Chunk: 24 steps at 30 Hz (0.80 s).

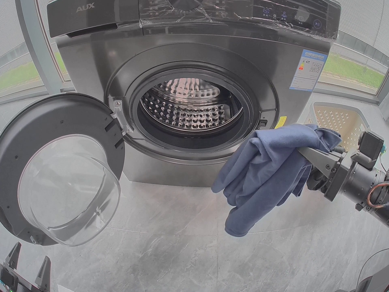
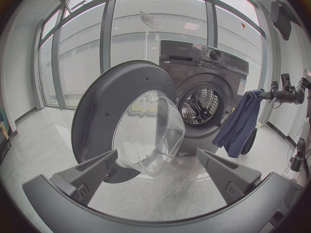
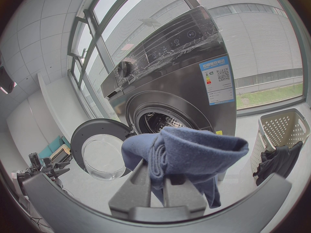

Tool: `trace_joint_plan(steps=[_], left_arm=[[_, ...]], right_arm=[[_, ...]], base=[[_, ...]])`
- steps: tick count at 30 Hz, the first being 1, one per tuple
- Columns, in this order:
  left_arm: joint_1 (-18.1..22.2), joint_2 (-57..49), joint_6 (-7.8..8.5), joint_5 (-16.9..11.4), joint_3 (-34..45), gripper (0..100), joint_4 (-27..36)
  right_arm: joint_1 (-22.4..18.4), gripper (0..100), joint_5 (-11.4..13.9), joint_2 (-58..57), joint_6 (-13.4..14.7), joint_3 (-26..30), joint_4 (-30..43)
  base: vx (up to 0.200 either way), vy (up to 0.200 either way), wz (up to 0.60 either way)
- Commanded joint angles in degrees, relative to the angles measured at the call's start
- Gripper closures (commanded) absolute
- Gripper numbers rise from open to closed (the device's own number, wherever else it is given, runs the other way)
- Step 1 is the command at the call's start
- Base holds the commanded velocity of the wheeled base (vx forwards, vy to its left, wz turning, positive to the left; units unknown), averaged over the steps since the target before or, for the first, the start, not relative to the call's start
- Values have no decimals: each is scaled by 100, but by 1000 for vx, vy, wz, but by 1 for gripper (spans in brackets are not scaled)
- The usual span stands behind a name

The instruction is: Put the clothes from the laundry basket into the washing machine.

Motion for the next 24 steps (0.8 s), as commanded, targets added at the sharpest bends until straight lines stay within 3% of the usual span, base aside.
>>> trace_joint_plan(steps=[1,6,7,10,16,18,21,24], left_arm=[[3,-86,-3,1,92,0,-2],[20,-95,172,-34,101,0,-11],[20,-104,295,-43,101,0,-11],[20,-86,454,-140,92,0,-2],[20,-104,454,-157,101,0,-28],[29,-104,375,-210,-92,0,-204],[117,213,392,-772,-918,0,-327],[328,863,366,-1625,-1235,0,-345]], right_arm=[[10,100,-1,71,-10,5,0],[476,100,-107,343,192,-83,-18],[634,100,-186,589,298,-100,-26],[862,100,-370,941,421,-293,-105],[942,100,-458,1627,447,-768,-800],[942,100,-581,1864,430,-944,-1072],[942,100,-748,2180,430,-1190,-1345],[950,100,-871,2418,430,-1471,-1415]], base=[[0,0,0],[0,0,0],[0,0,0],[0,0,0],[0,0,0],[0,0,0],[0,0,0],[0,0,0]])
